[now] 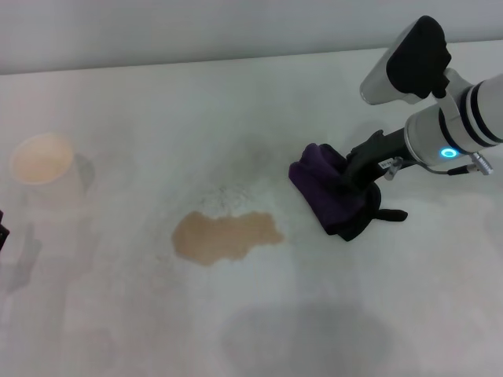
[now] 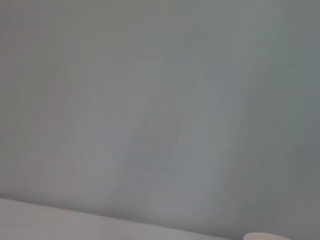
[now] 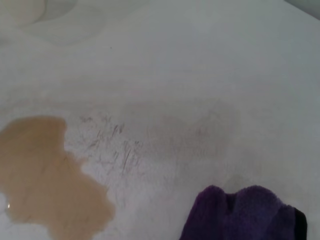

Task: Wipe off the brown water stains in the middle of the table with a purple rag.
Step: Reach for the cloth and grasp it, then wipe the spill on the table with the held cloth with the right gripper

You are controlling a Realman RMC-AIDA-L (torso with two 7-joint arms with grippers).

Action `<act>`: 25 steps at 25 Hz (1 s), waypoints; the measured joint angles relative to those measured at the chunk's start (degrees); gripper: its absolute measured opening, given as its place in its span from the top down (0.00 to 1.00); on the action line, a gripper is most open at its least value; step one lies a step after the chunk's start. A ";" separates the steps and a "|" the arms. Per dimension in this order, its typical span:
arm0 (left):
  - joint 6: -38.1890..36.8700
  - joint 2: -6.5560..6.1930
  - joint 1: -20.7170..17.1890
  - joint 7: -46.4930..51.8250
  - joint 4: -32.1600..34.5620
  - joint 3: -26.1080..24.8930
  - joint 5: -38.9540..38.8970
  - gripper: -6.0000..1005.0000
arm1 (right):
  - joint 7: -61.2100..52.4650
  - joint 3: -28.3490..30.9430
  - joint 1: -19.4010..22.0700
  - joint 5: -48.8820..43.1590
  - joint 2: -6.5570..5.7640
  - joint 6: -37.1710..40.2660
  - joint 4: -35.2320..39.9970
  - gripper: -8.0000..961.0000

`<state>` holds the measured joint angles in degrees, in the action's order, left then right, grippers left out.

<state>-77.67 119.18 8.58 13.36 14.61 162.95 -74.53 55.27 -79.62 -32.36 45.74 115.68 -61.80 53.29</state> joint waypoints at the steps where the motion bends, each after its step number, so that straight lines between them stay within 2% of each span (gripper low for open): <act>1: 0.00 0.00 -0.01 0.00 -0.03 0.00 0.00 0.11 | -0.05 0.00 -0.03 0.00 0.02 0.26 -0.01 0.49; 5: -0.04 0.00 -0.05 0.00 -0.11 0.00 0.00 0.11 | -1.06 -0.49 -0.03 0.01 0.01 0.99 -0.07 0.58; 11: -0.76 0.00 0.04 0.00 -0.78 0.00 0.00 0.11 | -1.49 -1.58 -0.05 -0.01 -0.06 1.68 -0.51 0.78; 20: -0.84 0.00 0.20 0.00 -0.82 0.00 0.00 0.11 | -1.08 -2.22 -0.27 0.01 -0.02 1.55 -0.70 0.89; 25: -1.29 0.00 0.28 0.00 -0.82 0.00 0.11 0.11 | 1.77 -2.55 -0.83 2.40 0.06 -3.46 1.32 0.91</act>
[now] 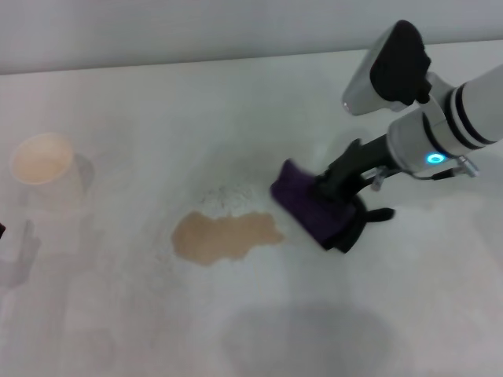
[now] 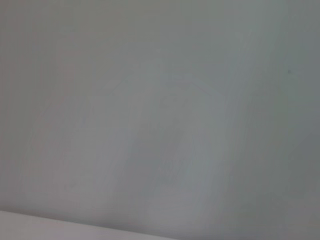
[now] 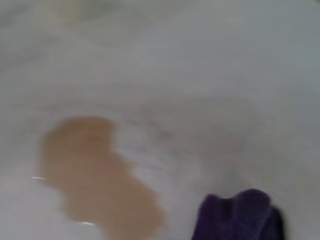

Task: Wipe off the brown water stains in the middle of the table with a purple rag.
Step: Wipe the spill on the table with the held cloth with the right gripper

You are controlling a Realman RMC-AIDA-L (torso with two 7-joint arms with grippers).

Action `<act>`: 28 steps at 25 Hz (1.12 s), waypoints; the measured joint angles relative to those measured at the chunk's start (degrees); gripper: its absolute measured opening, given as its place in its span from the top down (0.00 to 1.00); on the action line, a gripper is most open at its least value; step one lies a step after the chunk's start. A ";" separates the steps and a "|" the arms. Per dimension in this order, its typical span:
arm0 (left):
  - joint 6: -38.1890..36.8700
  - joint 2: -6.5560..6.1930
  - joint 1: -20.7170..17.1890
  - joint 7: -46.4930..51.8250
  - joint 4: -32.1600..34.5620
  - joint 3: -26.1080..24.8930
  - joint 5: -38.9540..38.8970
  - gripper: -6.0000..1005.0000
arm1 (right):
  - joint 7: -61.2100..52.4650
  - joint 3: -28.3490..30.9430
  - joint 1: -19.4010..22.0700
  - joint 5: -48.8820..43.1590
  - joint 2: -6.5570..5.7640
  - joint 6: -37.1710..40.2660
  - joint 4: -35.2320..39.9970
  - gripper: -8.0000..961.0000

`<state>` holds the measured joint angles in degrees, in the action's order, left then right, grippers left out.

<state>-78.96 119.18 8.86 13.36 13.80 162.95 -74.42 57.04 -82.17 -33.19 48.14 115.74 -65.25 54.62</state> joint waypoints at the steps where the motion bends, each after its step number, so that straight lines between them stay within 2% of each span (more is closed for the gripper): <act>1: -0.03 0.00 0.01 0.00 0.00 0.00 0.01 0.11 | 1.41 -0.77 -0.17 1.86 0.00 -1.38 0.64 0.91; 4: -0.09 0.00 0.02 0.00 0.00 0.00 0.01 0.11 | 3.87 -4.59 -0.86 6.63 -0.05 -3.50 2.53 0.92; 6: -0.11 0.02 0.02 0.00 0.00 0.00 -0.01 0.11 | 3.96 -5.82 -1.07 7.22 -0.02 -3.49 2.97 0.92; 8: -0.12 0.07 0.01 0.00 0.03 0.00 -0.02 0.11 | 4.02 -10.75 -2.15 9.63 0.11 -2.41 3.70 0.92; 10: -0.14 0.08 0.02 0.00 0.04 0.00 -0.03 0.11 | 4.03 -12.34 -2.51 10.40 0.13 -1.90 3.76 0.92; 18: -0.14 0.06 0.02 0.00 0.00 0.00 -0.05 0.11 | 3.66 -27.43 -4.67 14.73 0.45 8.56 3.11 0.93; 28: -0.14 0.00 0.10 0.00 0.00 0.00 0.00 0.11 | 3.42 -33.13 -4.86 15.48 0.45 17.57 1.44 0.93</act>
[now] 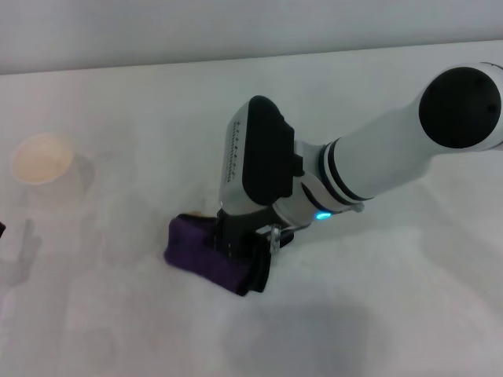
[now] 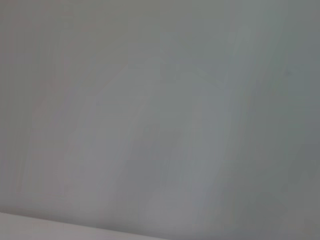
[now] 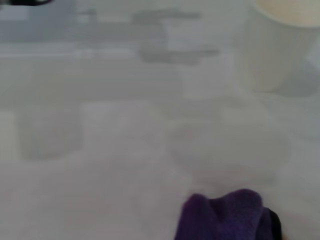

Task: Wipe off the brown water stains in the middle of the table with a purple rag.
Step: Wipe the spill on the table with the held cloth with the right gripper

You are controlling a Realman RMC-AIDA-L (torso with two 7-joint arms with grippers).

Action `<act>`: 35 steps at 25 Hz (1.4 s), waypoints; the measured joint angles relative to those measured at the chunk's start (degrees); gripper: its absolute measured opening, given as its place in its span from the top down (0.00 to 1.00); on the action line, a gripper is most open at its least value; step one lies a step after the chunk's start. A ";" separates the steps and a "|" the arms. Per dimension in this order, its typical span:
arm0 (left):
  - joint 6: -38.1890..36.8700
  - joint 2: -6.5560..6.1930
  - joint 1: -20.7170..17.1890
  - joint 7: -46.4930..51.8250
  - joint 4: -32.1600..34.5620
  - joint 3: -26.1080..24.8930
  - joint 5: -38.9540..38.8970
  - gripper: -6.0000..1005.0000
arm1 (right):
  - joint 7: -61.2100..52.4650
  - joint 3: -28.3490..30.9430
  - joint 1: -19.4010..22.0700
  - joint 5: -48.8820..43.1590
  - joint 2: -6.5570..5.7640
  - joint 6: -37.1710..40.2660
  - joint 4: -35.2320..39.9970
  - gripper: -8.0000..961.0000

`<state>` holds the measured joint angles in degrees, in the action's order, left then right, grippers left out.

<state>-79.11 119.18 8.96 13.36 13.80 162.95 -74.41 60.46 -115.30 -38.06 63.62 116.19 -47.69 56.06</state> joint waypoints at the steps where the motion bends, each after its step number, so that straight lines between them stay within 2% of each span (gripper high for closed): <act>1: 0.00 0.00 0.00 0.00 0.00 0.00 0.01 0.11 | -0.04 -0.01 0.00 -0.02 0.00 1.04 -0.42 0.93; 11: 0.00 0.00 -0.02 0.00 0.00 0.00 0.21 0.11 | -2.91 1.06 -2.34 -0.46 -0.24 11.05 -8.44 0.93; 17: -0.19 0.00 0.04 0.00 -0.01 0.00 0.21 0.11 | -3.19 1.94 -2.47 -0.09 -0.08 11.98 -8.96 0.93; 26: -0.65 0.00 0.41 0.00 -0.09 0.00 -0.06 0.11 | -3.23 -9.67 -3.84 5.18 -0.01 10.54 -3.63 0.93; 31: -0.69 0.00 0.61 0.00 -0.09 0.00 -0.09 0.11 | -3.19 -11.97 -3.86 6.10 0.00 8.59 -0.85 0.93; 35: -0.70 0.00 0.83 0.00 -0.18 0.00 -0.11 0.11 | -3.16 -12.51 -4.00 6.29 0.01 9.66 -1.93 0.93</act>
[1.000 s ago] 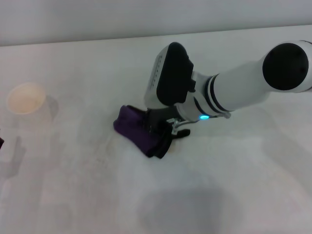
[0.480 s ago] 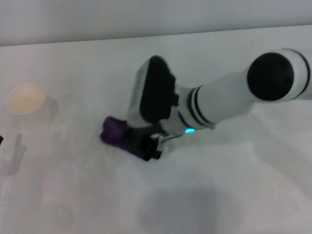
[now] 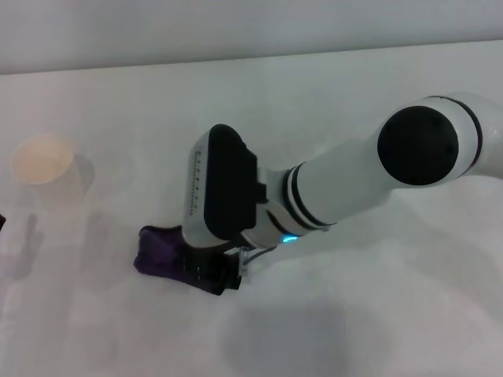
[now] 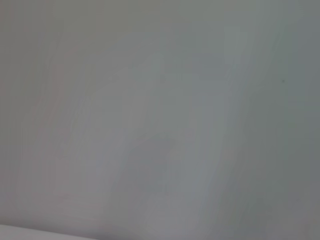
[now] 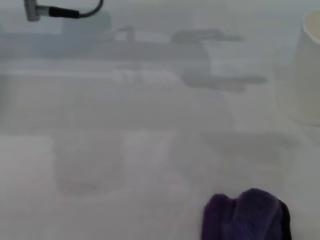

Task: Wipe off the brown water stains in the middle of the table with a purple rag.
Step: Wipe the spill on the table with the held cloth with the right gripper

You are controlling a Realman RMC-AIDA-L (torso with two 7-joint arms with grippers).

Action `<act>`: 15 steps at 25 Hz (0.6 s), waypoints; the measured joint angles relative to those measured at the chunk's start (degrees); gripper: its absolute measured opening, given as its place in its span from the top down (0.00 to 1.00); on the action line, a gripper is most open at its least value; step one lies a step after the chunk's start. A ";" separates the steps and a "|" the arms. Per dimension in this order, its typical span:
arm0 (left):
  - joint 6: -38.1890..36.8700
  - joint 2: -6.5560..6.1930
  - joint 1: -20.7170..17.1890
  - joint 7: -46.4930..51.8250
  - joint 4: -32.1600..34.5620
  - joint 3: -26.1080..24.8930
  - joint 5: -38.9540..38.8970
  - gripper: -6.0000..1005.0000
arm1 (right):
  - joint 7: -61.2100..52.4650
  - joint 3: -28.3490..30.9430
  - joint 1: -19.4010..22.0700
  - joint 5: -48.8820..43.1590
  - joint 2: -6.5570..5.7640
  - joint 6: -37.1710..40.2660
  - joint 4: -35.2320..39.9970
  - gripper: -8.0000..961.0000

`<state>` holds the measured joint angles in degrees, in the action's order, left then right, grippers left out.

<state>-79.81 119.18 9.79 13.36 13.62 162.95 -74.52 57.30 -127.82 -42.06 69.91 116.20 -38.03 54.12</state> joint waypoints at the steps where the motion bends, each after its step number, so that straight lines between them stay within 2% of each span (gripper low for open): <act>1: 0.00 0.00 0.01 0.00 -0.01 0.00 -0.01 0.11 | -0.04 0.18 0.00 0.00 -0.01 0.65 -0.69 0.93; 7: 0.00 0.00 -0.03 0.00 -0.01 0.00 -0.01 0.11 | -0.17 5.03 0.23 -0.74 -0.12 2.17 -3.62 0.93; 15: -0.04 0.00 0.16 0.00 0.00 0.00 -0.01 0.11 | -0.18 15.81 1.21 -6.23 -0.56 1.54 -8.50 0.93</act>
<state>-79.85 119.18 9.95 13.36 13.62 162.95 -74.53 57.12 -112.00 -40.85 63.69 115.65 -36.49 45.62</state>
